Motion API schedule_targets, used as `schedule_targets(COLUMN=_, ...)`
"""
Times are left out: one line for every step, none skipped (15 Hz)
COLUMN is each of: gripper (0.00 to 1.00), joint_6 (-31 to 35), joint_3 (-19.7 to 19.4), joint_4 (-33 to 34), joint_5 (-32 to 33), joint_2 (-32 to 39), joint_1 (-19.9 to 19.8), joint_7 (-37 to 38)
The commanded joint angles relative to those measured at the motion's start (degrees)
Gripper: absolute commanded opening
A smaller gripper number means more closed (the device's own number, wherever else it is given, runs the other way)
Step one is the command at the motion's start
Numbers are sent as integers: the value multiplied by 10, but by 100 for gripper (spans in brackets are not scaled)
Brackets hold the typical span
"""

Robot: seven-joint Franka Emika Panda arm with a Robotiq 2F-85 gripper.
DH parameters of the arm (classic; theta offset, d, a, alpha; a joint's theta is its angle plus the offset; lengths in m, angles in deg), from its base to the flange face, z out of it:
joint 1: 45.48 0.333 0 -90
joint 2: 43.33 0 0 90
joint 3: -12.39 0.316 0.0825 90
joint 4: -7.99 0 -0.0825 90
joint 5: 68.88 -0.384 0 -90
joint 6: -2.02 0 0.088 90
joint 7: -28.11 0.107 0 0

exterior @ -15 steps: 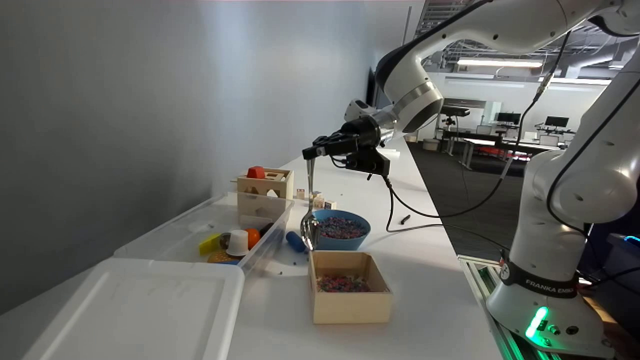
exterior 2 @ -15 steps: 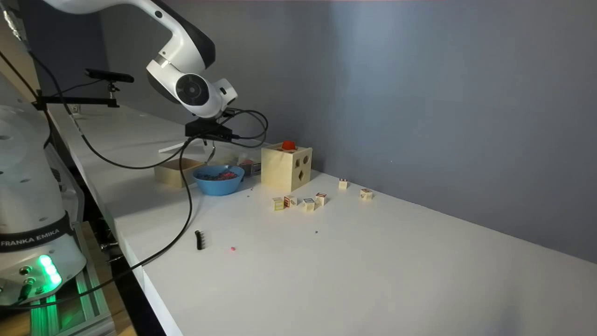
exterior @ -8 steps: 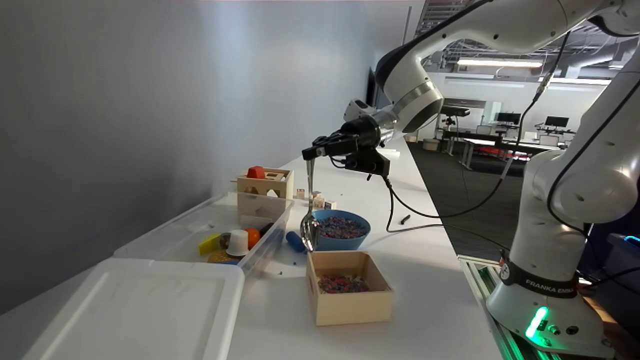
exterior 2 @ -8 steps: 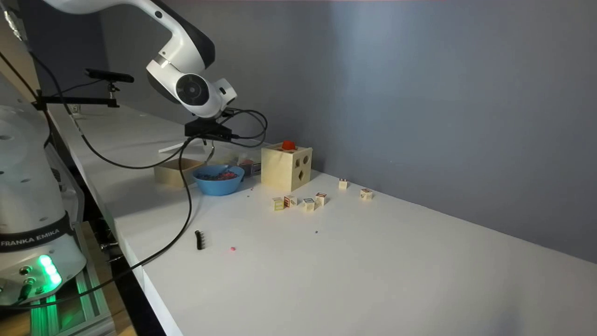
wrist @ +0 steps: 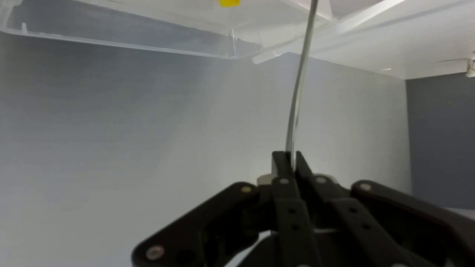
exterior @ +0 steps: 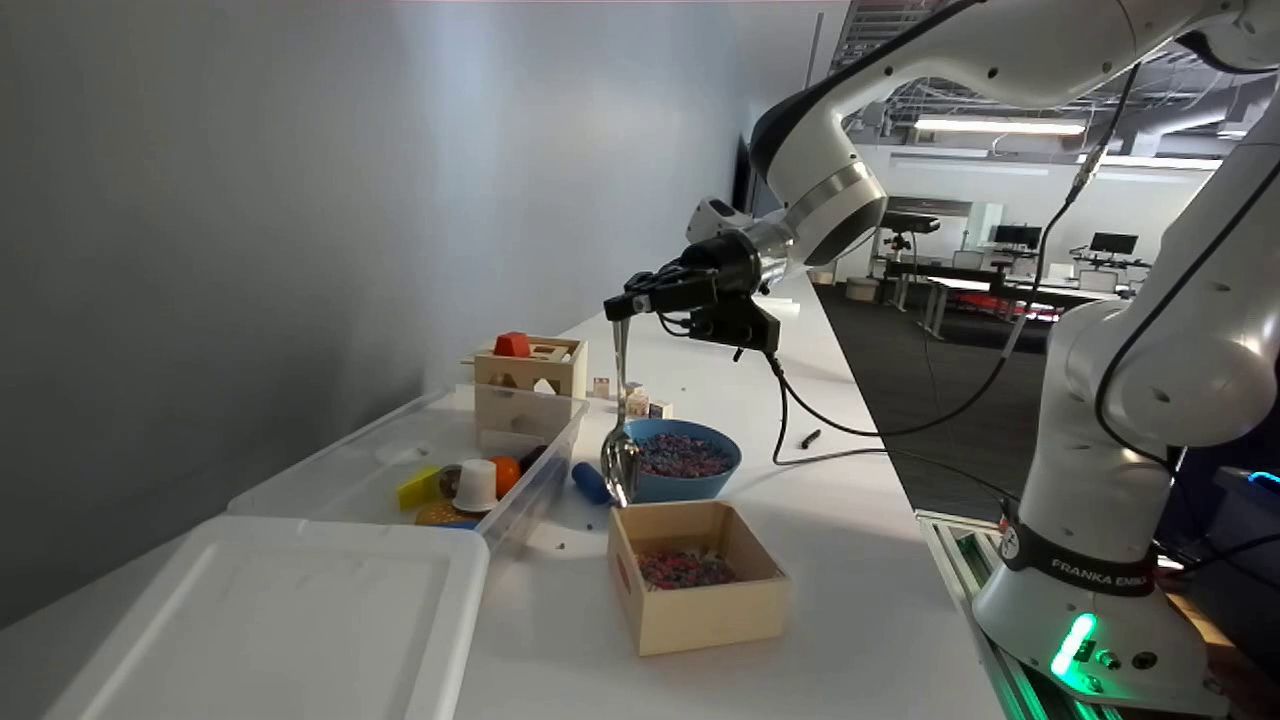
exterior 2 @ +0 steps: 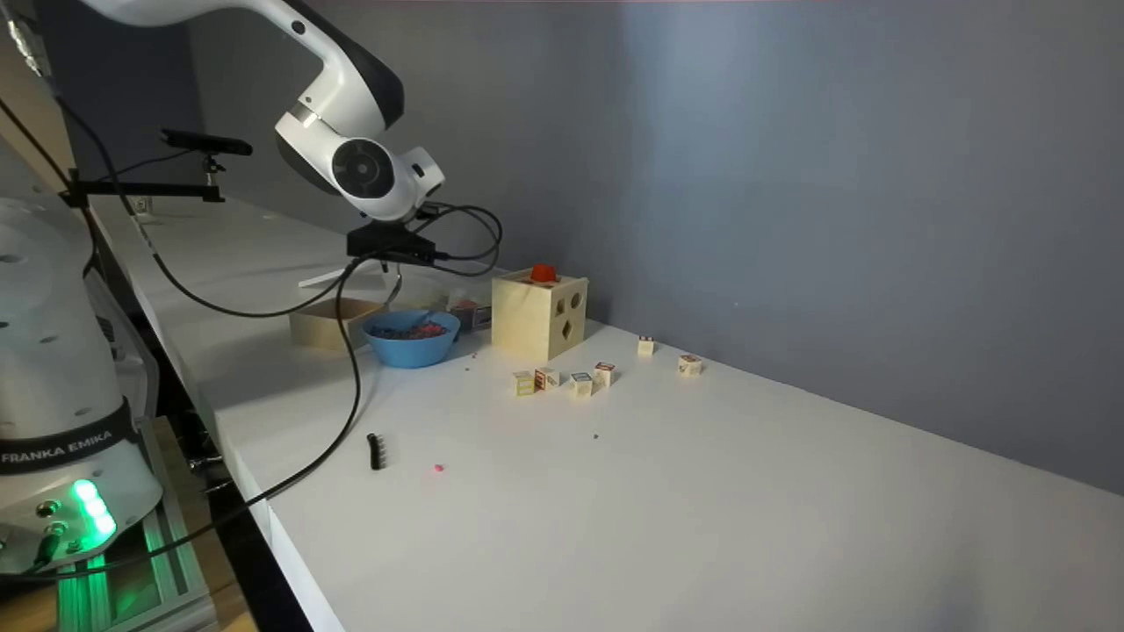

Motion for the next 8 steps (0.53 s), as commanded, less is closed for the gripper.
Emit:
schedule_targets(gripper=1, joint_6=-14, joint_3=-2, joint_4=-1, joint_5=19, joint_2=-11, joint_1=3, joint_7=6)
schedule_targets(gripper=1, joint_6=-14, joint_3=-1, joint_4=-1, joint_5=18, joint_2=-11, joint_1=4, joint_7=2)
schedule_targets(gripper=1, joint_6=-14, joint_3=0, joint_4=0, joint_5=16, joint_2=-10, joint_1=5, joint_7=-1)
schedule_targets(gripper=1, joint_6=-13, joint_3=1, joint_4=2, joint_5=13, joint_2=-9, joint_1=6, joint_7=-4)
schedule_targets(gripper=1, joint_6=-11, joint_3=2, joint_4=3, joint_5=13, joint_2=-9, joint_1=7, joint_7=-5)
schedule_targets(gripper=1, joint_6=-8, joint_3=4, joint_4=3, joint_5=14, joint_2=-9, joint_1=7, joint_7=-5)
schedule_targets(gripper=1, joint_6=-3, joint_3=5, joint_4=3, joint_5=13, joint_2=-10, joint_1=7, joint_7=-7)
schedule_targets(gripper=1, joint_6=1, joint_3=6, joint_4=3, joint_5=13, joint_2=-12, joint_1=7, joint_7=-5)
